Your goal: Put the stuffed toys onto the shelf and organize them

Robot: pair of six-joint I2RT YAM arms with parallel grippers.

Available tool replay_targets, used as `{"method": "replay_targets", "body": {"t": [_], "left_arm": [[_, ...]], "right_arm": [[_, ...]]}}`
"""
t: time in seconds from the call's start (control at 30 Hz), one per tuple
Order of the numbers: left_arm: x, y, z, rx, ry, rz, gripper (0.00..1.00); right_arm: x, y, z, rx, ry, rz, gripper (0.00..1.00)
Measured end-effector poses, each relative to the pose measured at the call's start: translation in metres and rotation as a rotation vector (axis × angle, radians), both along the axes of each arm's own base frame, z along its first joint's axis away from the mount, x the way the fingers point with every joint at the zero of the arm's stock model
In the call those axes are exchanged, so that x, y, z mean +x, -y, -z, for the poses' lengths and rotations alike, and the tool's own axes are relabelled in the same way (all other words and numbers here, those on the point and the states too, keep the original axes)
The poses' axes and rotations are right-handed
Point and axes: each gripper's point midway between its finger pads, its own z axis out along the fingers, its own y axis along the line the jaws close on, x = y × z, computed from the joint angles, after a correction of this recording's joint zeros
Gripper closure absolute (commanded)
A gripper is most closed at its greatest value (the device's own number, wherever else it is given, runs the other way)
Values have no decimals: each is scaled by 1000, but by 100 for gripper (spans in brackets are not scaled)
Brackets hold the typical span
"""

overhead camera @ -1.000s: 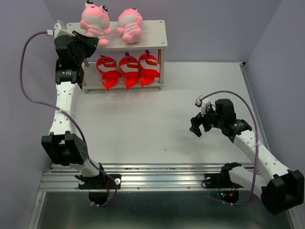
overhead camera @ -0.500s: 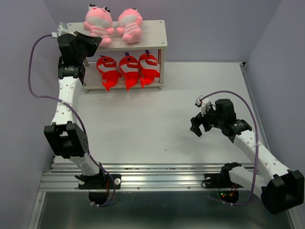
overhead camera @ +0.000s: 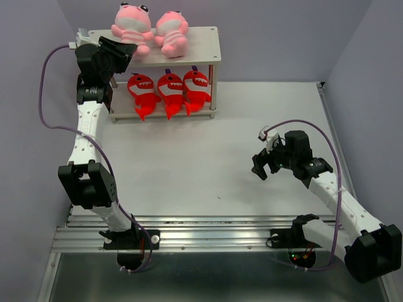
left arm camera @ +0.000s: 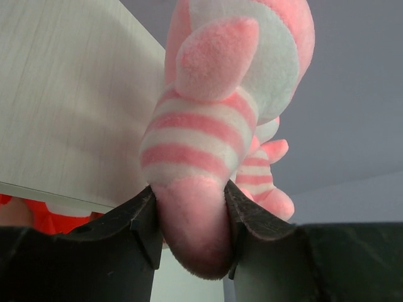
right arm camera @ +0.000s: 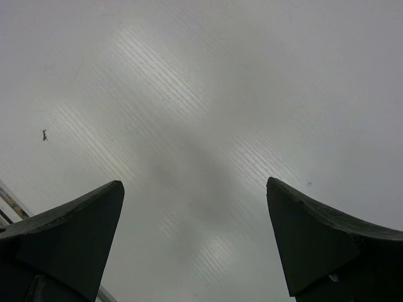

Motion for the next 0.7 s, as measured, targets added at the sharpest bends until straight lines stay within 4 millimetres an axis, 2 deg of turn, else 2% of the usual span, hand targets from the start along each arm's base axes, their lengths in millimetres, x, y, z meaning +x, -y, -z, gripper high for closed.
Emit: {"method": "replay_targets", "body": {"t": [0.2,0.5,0.7], "left_arm": [[-1,2,-5,-16,14,19,33],[-1,-1,-4,-32,26,26,32],[0,-1,5,-41,22,35,32]], "right_arm": [[1,2,1,-2,-1,8,0],[1,5,3,-6,-5,14,0],[1,7,5,-8,-6,19,0]]}}
